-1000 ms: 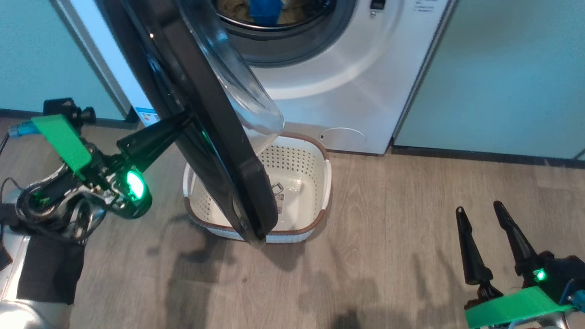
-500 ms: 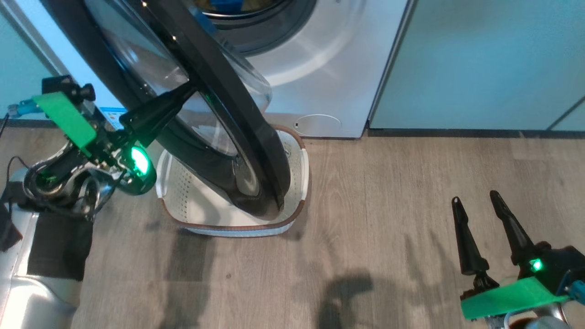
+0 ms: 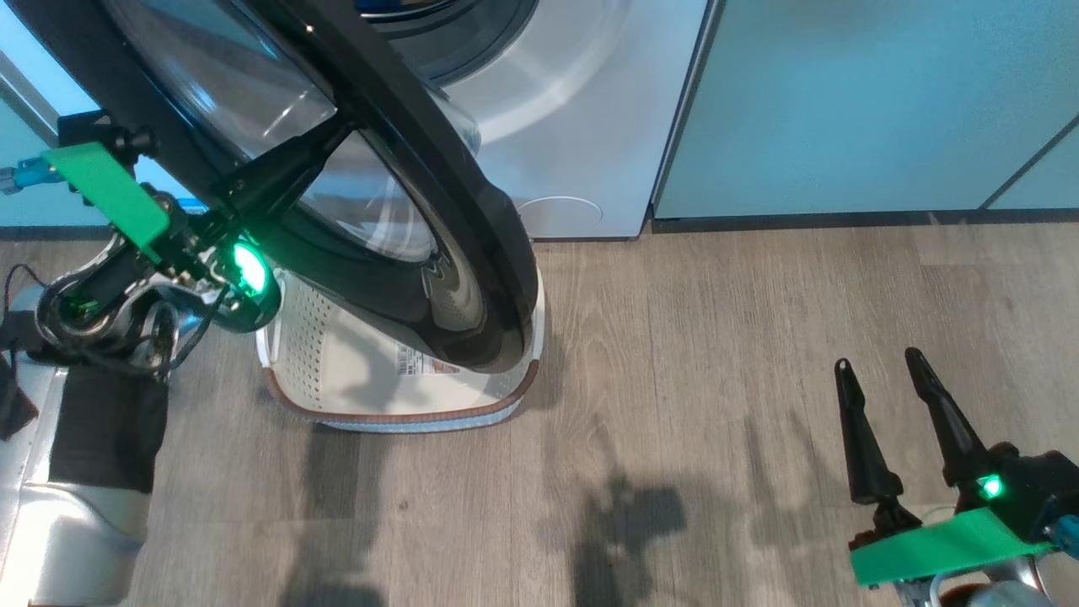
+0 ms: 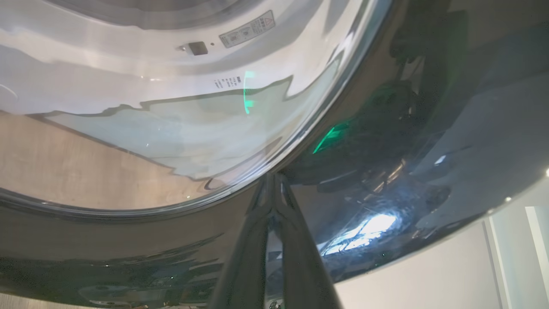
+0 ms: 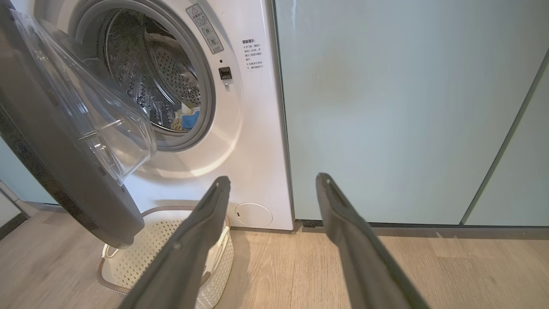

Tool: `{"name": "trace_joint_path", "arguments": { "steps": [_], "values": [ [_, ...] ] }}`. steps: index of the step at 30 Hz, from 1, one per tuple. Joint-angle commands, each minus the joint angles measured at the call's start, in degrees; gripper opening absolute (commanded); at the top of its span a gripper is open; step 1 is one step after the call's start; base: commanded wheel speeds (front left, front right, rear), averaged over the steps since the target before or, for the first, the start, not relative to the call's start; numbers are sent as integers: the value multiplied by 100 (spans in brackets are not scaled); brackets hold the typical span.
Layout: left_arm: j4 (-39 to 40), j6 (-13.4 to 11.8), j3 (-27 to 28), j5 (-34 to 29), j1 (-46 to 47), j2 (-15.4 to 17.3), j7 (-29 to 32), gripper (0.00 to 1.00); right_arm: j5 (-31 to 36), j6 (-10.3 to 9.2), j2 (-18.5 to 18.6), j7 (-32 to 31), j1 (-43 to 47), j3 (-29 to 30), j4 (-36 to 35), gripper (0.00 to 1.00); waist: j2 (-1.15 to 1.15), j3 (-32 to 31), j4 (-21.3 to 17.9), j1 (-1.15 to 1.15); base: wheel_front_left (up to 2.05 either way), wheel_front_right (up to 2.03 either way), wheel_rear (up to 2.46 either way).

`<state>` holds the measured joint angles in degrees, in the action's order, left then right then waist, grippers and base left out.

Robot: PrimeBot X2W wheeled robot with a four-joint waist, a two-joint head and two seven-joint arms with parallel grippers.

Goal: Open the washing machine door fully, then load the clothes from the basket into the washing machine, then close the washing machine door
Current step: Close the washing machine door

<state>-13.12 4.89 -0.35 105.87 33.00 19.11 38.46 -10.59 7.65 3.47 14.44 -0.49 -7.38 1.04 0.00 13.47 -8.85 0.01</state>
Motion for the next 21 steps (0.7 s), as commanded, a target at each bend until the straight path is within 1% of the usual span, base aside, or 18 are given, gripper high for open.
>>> {"name": "trace_joint_path", "arguments": {
  "steps": [1,10,15,18,20,21],
  "values": [
    [179,66,254,-34,255,181,-9,0,-33,-16,11,55,-220,-74,-216,100,0,-5,10,-1,0,0,0],
    [446,180,533,3,-166,98,-148,0,-12,-16,-14,56,-185,112,-238,100,0,-62,157,-1,0,0,0],
    [573,209,621,-141,-495,44,-319,0,17,-16,-25,56,-133,240,-264,100,0,-133,303,-1,0,0,0],
    [693,231,699,-358,-739,-33,-567,0,39,-16,-32,56,-86,298,-273,100,0,-202,395,-1,0,0,0],
    [794,242,748,-514,-905,-108,-751,100,48,-16,-35,56,-62,306,-283,100,0,-245,436,-1,0,0,0],
    [847,246,779,-635,-994,-127,-870,100,53,-16,-37,56,-52,311,-286,100,0,-263,457,-1,0,0,0]
  ]
}}
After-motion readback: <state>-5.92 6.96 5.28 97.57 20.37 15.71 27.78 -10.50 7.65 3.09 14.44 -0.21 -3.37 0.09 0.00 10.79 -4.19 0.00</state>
